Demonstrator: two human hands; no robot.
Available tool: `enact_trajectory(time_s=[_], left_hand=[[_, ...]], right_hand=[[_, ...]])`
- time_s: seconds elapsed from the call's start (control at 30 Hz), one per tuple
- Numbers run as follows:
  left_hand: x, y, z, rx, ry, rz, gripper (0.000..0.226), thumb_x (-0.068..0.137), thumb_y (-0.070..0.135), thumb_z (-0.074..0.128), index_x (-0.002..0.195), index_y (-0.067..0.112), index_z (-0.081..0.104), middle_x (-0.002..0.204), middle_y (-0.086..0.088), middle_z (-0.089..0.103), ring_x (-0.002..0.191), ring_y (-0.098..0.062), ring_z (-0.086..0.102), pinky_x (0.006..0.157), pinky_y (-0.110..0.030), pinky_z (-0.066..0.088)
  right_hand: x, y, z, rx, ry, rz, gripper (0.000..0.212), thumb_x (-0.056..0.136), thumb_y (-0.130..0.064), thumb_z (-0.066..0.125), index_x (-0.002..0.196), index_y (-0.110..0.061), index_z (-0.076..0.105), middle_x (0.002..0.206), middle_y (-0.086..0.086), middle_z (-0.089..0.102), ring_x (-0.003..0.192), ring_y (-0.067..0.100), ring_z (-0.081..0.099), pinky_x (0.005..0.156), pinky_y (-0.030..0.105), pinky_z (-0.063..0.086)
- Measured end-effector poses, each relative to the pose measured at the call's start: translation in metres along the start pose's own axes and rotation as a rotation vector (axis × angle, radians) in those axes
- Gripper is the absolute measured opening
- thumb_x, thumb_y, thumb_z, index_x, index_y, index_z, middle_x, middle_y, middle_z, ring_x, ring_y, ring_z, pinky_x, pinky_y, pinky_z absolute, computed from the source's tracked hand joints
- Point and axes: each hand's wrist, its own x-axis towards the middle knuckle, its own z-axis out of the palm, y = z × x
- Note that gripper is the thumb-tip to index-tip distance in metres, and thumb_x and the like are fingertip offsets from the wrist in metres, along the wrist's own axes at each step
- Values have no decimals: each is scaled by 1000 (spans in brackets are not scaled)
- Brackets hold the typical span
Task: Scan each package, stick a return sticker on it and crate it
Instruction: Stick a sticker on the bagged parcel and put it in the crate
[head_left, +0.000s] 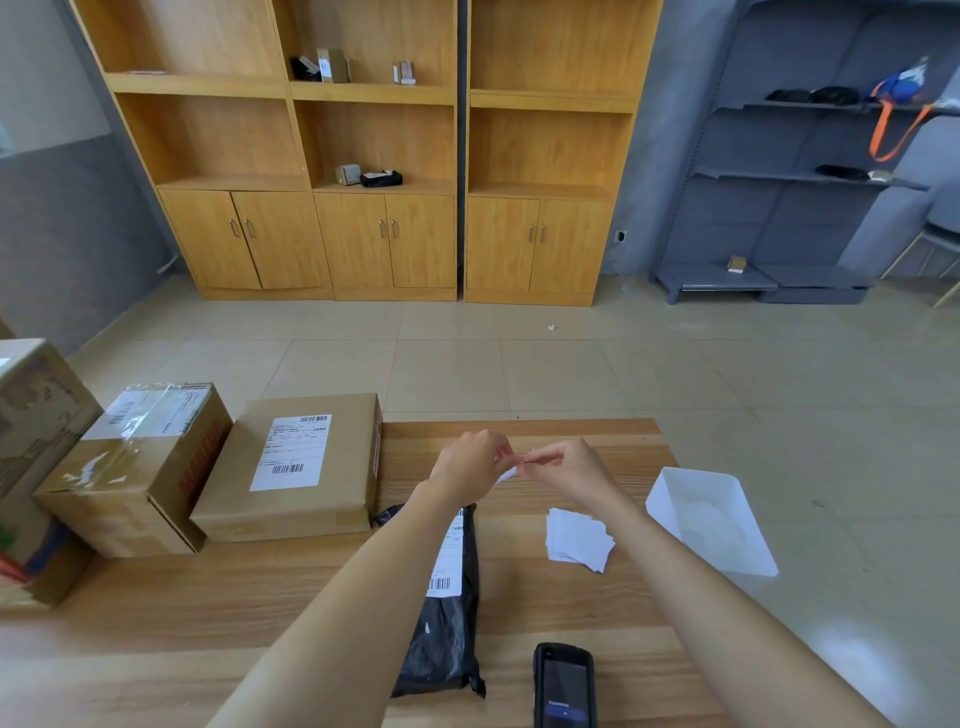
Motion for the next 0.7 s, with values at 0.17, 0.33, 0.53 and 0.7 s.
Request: enact_trajectory(time_s=[0.17, 0.33, 0.53, 0.7], left_hand=[[-1, 2, 0, 14, 1, -8, 26, 97, 29, 48, 106, 14, 67, 104, -5, 69, 96, -23, 62, 81, -37, 52], [-2, 4, 0, 26, -1, -10, 23, 96, 26, 48, 105, 13, 65, 103, -5, 68, 95, -23, 61, 81, -39, 52], [-2, 2, -2, 36, 1, -31, 23, 95, 22, 44, 103, 14, 63, 101, -5, 67, 93, -25, 61, 80, -40, 52], [-2, -3, -2, 61, 27, -56, 24, 98, 22, 39, 105, 11, 59, 102, -6, 67, 89, -26, 61, 69, -33, 47]], right_hand=[[-3, -1, -1, -30, 12, -11, 15, 84, -31, 71, 91, -20, 77, 96, -3, 73, 97, 11, 63, 82, 26, 48], [-4, -2, -1, -27, 15, 5, 13, 82, -29, 73, 89, -19, 77, 94, -4, 71, 97, 12, 62, 83, 27, 48], [-3, -2, -2, -33, 41, 18, 5, 81, -23, 70, 79, -23, 74, 82, -13, 66, 88, 7, 61, 67, 15, 43], [-3, 3, -7, -25, 65, 32, 6, 81, -23, 69, 80, -19, 74, 86, -12, 67, 87, 5, 59, 62, 14, 40]])
